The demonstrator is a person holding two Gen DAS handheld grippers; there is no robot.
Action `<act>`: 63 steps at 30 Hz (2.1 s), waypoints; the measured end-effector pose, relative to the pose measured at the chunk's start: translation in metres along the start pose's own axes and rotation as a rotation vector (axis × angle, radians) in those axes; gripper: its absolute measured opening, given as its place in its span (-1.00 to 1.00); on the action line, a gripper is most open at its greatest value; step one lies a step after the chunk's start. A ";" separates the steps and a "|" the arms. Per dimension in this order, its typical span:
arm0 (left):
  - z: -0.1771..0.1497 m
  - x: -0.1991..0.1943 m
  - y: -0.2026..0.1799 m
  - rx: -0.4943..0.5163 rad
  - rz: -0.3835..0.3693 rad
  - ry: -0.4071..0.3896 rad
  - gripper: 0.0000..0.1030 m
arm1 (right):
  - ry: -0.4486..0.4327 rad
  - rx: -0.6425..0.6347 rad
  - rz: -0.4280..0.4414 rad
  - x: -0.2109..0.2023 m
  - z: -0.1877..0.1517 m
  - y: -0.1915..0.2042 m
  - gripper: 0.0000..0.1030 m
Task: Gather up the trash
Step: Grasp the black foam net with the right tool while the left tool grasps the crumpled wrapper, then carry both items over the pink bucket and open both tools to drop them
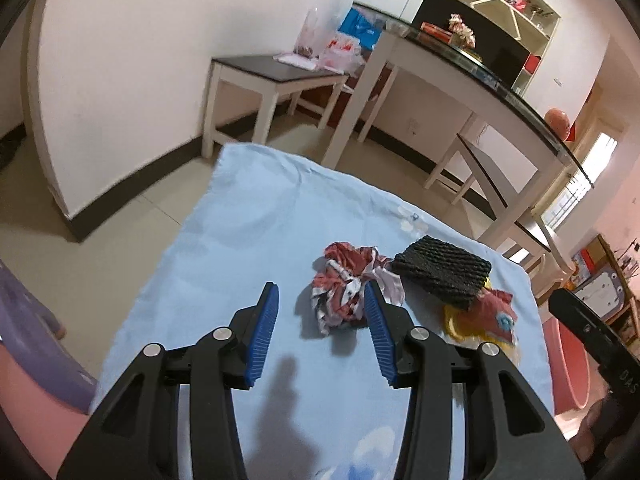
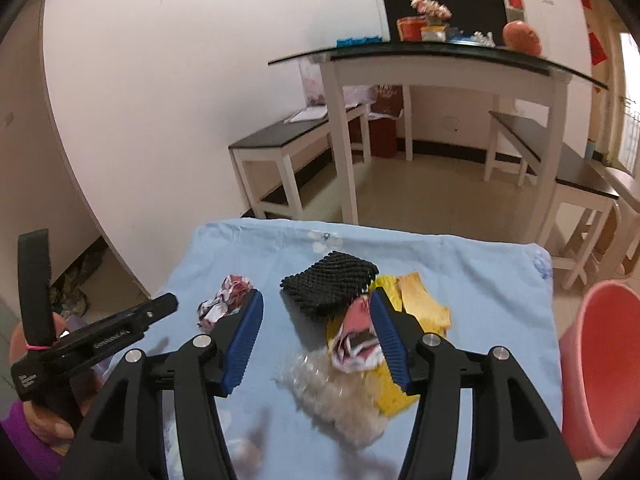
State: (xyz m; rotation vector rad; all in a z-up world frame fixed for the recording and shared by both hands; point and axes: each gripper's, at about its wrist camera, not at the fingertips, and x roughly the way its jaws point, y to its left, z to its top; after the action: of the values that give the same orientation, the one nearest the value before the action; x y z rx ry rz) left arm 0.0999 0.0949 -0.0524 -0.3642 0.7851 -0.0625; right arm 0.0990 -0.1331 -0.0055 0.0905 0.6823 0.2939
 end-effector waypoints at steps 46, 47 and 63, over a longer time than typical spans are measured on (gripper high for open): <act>-0.021 -0.064 -0.032 0.072 0.050 -0.138 -0.63 | 0.013 0.025 0.142 -0.037 0.019 -0.003 -0.84; -0.022 -0.066 -0.034 0.075 0.049 -0.140 -0.63 | 0.010 0.031 0.139 -0.040 0.016 -0.003 -0.84; -0.036 -0.060 -0.102 0.154 0.021 -0.110 -0.63 | -0.066 0.084 -0.044 -0.104 -0.021 -0.062 -0.84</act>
State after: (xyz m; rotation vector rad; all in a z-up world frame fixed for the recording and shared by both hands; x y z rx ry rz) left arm 0.0408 0.0005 -0.0001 -0.2115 0.6710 -0.0824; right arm 0.0237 -0.2239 0.0299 0.1648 0.6301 0.2185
